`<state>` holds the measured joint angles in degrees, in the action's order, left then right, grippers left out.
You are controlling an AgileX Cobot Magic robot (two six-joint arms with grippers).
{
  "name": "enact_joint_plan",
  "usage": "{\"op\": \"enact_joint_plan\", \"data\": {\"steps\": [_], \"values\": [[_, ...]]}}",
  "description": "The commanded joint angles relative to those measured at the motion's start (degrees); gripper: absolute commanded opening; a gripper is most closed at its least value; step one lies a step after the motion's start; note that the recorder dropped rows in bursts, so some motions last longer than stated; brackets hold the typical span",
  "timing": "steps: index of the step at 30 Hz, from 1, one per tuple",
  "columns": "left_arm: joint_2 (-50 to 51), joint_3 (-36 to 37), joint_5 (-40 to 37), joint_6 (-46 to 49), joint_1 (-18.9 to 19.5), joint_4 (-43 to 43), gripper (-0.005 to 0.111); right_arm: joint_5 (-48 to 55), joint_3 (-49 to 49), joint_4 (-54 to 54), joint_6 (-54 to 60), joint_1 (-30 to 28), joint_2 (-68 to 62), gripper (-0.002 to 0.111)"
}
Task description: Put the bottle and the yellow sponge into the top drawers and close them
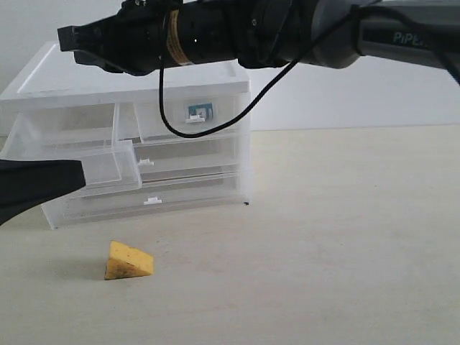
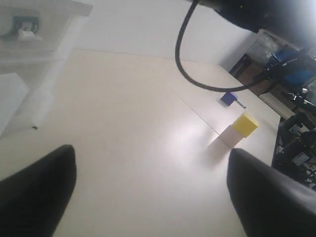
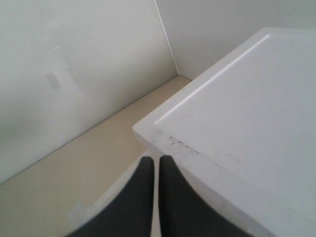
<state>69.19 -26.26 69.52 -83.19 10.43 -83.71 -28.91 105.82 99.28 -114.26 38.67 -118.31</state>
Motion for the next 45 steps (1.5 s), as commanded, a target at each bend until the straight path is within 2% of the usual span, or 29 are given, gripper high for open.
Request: {"op": "enact_joint_plan", "data": {"steps": [1,3,4,8,10,12,16,19,23,30,37,41,45], "values": [[-4.0,0.3,0.4,3.4,1.9,4.3,0.067,1.0,-1.6,0.7,-0.2,-0.4,1.3,0.0],[-6.3,0.3,0.4,4.4,4.0,6.9,0.056,2.2,-3.2,0.7,1.1,-0.6,2.5,0.0],[-7.4,0.3,-2.8,4.1,5.1,8.5,0.05,3.0,-4.2,0.7,1.4,-0.7,3.2,0.0],[-9.5,0.3,-29.7,4.5,7.7,17.8,0.027,3.7,-8.1,0.7,2.3,-2.4,6.3,0.0],[-8.9,0.3,-35.3,9.2,7.7,24.2,0.014,3.4,-10.4,0.7,2.7,-3.8,8.1,0.0],[-7.3,0.3,-34.6,15.5,7.7,28.9,0.004,3.2,-12.7,0.7,3.6,-5.0,10.0,0.0],[0.0,-0.1,-28.1,21.3,7.7,36.5,0.004,3.1,-18.0,0.7,5.6,-7.2,14.0,0.0],[6.7,-1.6,-24.0,22.0,7.7,37.8,0.004,4.4,-22.5,0.7,7.5,-8.5,16.8,0.0],[15.2,-5.7,-16.4,22.0,7.7,37.6,0.004,5.4,-26.7,0.7,9.6,-10.1,19.7,0.0],[24.8,-13.8,-12.7,20.4,7.7,35.8,0.004,6.2,-30.0,0.7,12.0,-10.8,20.6,0.0],[31.3,-24.4,-13.4,12.3,7.1,28.8,0.004,5.8,-30.5,0.7,12.2,-10.8,20.6,0.0],[33.7,-28.1,-13.6,12.2,4.7,28.3,0.004,4.0,-30.5,0.7,11.4,-10.8,20.6,0.0],[33.3,-28.4,-13.3,12.2,2.8,26.1,0.004,2.3,-30.5,0.7,11.4,-10.8,20.6,0.0]]}}
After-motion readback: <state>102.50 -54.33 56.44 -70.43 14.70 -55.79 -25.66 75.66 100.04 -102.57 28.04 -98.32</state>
